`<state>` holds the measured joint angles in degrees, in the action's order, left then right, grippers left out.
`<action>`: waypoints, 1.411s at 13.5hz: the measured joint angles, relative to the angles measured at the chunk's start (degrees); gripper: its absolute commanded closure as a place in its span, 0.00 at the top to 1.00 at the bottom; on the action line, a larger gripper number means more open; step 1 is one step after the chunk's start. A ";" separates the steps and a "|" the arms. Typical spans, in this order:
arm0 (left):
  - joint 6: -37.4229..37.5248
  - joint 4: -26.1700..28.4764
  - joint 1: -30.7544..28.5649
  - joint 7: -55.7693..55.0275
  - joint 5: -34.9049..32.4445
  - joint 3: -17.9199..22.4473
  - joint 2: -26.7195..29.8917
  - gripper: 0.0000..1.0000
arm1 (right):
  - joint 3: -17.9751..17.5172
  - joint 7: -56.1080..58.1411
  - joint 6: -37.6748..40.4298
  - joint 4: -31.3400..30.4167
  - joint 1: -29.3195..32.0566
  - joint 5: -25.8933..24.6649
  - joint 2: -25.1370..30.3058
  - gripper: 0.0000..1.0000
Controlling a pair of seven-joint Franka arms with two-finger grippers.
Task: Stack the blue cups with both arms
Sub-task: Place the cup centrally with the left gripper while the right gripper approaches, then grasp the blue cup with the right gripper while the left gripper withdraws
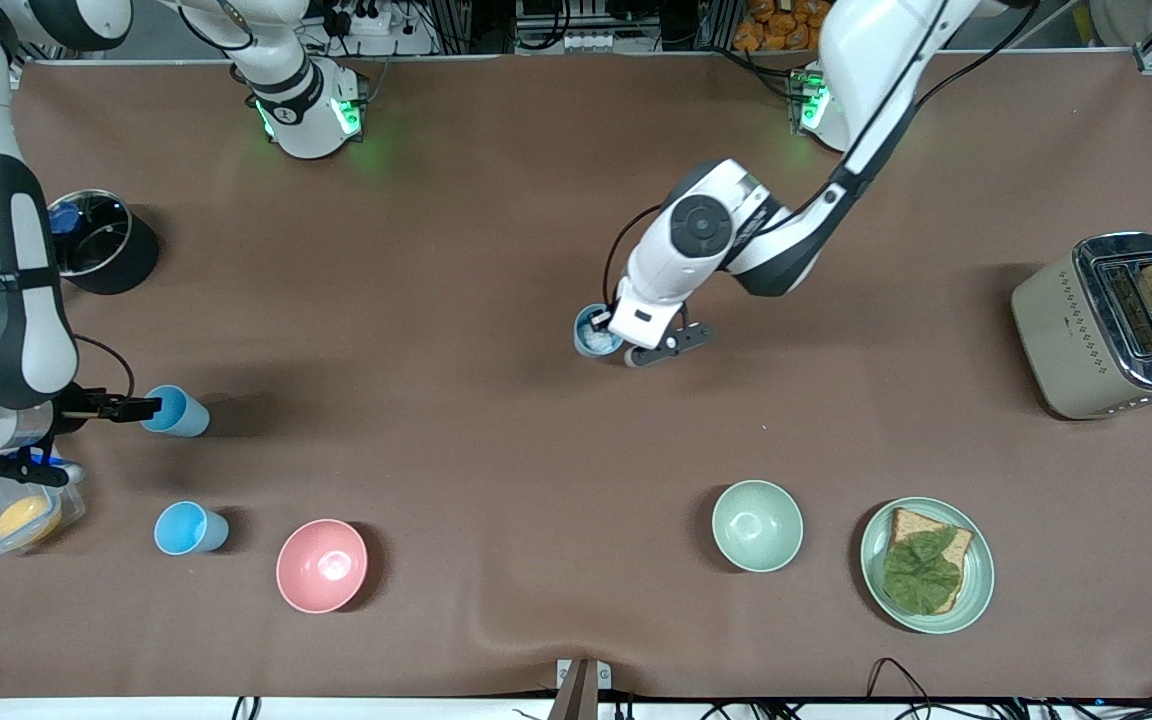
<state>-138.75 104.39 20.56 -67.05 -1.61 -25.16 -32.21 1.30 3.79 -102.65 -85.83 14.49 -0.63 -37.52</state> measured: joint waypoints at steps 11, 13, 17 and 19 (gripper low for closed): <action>4.32 -7.15 14.44 -7.65 0.00 15.68 -0.41 1.00 | -0.18 0.00 -10.55 -7.33 0.35 -0.01 -0.41 1.00; 10.71 -8.06 13.14 -7.66 0.00 15.79 5.33 1.00 | -0.18 0.00 -11.93 -8.36 0.36 -0.01 -0.42 1.00; 20.61 -8.28 6.68 -5.51 -0.13 16.11 16.79 1.00 | -0.15 0.00 -12.66 -8.70 0.37 -0.01 -0.41 0.20; 25.84 -9.20 1.60 3.42 -0.15 16.30 19.51 1.00 | -0.12 -0.03 -12.90 -9.25 0.47 -0.01 -0.41 0.00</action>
<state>-112.91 95.18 22.16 -63.63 -1.76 -8.86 -12.70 1.18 3.76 -115.56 -95.08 14.96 -0.64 -37.93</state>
